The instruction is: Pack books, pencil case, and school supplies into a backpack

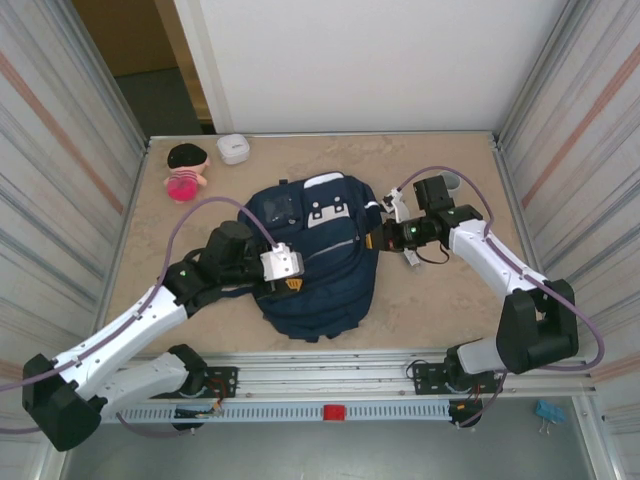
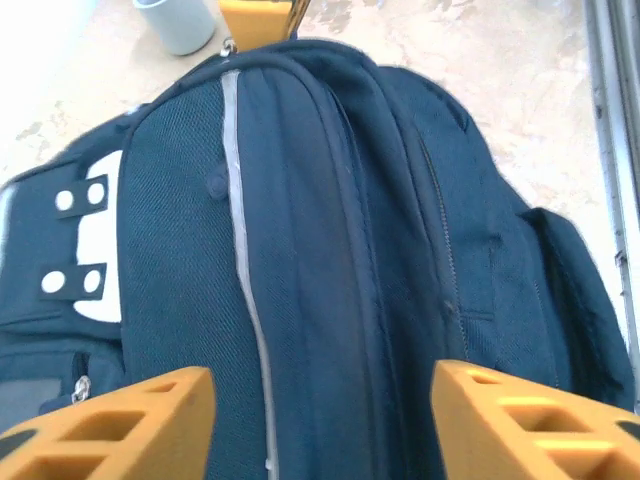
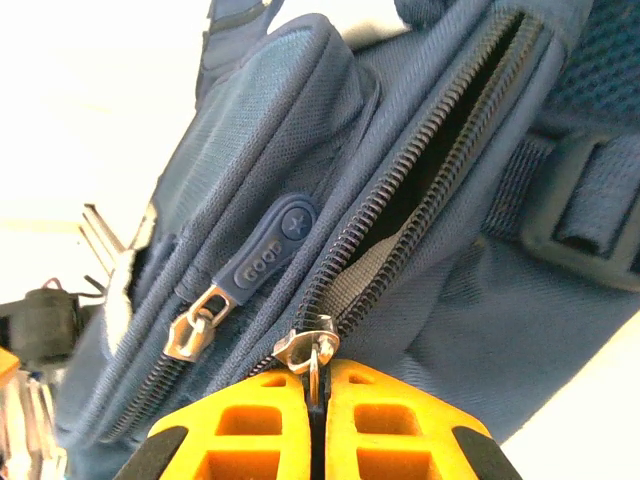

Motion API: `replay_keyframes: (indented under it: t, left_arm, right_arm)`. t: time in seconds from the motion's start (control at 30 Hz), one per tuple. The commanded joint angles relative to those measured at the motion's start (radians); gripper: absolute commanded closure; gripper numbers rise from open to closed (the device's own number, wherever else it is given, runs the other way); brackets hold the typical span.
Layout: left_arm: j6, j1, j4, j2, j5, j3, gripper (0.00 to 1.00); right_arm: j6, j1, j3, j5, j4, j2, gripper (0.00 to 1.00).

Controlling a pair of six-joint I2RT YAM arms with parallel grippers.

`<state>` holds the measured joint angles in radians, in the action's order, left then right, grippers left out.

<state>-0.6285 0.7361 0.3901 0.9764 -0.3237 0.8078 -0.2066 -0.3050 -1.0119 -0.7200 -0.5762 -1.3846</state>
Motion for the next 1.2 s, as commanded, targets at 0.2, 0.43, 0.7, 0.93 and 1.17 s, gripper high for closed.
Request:
replay_keyframes:
  t: [0.2, 0.43, 0.7, 0.93, 1.17]
  left_arm:
    - [0.299, 0.252, -0.058, 0.190, 0.287, 0.164, 0.14]
    - [0.403, 0.259, -0.073, 0.314, 0.398, 0.157, 0.35]
    - [0.205, 0.229, -0.050, 0.204, 0.276, 0.068, 0.97]
    - [0.052, 0.212, -0.027, 0.093, 0.071, -0.001, 1.00]
    - [0.040, 0.200, -0.052, 0.080, 0.076, -0.008, 1.00]
  right_arm:
    - [0.022, -0.136, -0.078, 0.006, -0.134, 0.076, 1.00]
    - [0.044, -0.168, -0.075, -0.012, -0.133, 0.095, 1.00]
    - [0.119, -0.067, -0.069, 0.162, -0.149, 0.045, 1.00]
    - [0.043, -0.001, -0.052, 0.257, 0.000, 0.013, 1.00]
    - [0.025, -0.005, -0.039, 0.274, 0.062, -0.024, 1.00]
